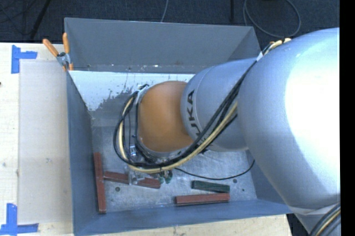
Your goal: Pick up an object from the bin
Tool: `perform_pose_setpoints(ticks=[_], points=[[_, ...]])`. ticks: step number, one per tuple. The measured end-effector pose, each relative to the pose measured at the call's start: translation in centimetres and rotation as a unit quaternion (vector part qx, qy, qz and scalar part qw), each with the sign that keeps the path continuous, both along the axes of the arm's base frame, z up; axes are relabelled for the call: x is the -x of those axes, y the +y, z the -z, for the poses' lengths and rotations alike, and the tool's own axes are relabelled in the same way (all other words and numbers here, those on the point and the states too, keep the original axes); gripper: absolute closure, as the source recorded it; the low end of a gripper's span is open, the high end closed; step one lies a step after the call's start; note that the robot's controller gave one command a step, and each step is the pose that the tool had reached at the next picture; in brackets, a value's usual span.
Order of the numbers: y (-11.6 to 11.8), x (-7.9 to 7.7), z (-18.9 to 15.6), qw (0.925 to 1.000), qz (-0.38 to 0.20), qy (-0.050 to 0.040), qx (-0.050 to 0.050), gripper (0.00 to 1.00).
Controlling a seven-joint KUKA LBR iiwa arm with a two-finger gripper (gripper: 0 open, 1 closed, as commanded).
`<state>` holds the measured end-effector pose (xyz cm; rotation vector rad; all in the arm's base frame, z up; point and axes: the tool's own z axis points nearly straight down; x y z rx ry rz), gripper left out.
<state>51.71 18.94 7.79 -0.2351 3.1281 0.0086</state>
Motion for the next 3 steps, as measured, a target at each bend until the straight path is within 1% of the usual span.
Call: perform_pose_setpoints(ticks=[1,2,3], points=[[-0.1,-0.4,0.1,0.9999,0.001,-0.0103,-0.002,0.0],[-0.1,-0.4,0.1,0.9999,0.002,-0.01,-0.002,0.0],[2.7,4.3,0.4,0.9999,0.011,-0.0049,-0.001,1.0]])
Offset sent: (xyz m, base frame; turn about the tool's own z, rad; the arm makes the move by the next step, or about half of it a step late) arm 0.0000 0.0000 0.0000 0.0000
